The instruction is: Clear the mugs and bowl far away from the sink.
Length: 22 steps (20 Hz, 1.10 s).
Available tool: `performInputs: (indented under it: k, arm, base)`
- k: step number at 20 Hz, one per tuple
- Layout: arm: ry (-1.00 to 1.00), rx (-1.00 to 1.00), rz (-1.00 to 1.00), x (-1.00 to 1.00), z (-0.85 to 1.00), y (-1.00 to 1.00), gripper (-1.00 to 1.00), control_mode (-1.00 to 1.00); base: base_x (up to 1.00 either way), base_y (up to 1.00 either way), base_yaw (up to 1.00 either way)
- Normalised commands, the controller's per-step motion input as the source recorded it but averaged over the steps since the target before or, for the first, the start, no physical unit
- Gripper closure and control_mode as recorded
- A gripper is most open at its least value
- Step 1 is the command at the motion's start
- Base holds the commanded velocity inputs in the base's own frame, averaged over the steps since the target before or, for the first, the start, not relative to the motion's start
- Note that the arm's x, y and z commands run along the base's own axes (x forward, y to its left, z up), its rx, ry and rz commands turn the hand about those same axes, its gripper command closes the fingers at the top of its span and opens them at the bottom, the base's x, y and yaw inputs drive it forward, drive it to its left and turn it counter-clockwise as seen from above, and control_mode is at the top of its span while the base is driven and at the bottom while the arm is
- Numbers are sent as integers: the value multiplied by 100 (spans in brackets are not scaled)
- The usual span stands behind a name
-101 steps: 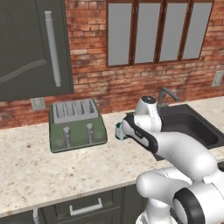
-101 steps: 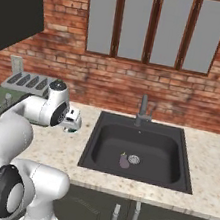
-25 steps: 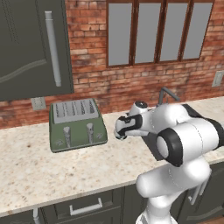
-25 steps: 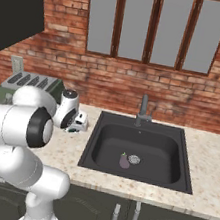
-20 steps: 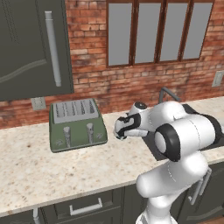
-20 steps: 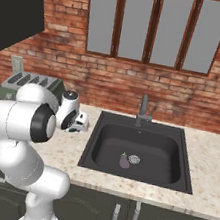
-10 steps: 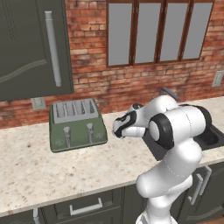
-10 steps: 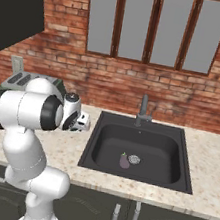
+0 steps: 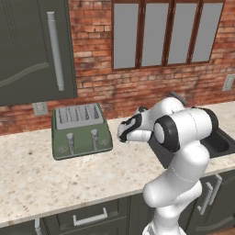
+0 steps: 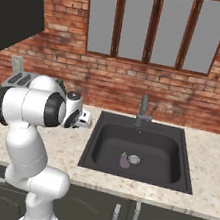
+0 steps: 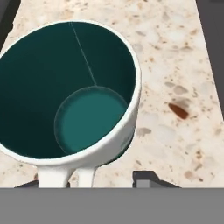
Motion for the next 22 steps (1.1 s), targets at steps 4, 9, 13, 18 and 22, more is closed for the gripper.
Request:
performInputs:
  k: [4, 9, 13, 18, 22]
  arm:
    - [0, 0, 0, 27, -1, -5, 100, -100]
    - [0, 0, 0, 41, -7, -2, 100, -100]
    - [0, 0, 0, 34, -8, 0, 100, -100]
    - [0, 0, 1, 13, -3, 0, 100, -100]
    - [0, 4, 0, -39, 38, -9, 100, -100]
  base:
    - [0, 0, 0]
    - [0, 0, 0]
    - [0, 0, 0]
    - [0, 0, 0]
    - [0, 0, 0]
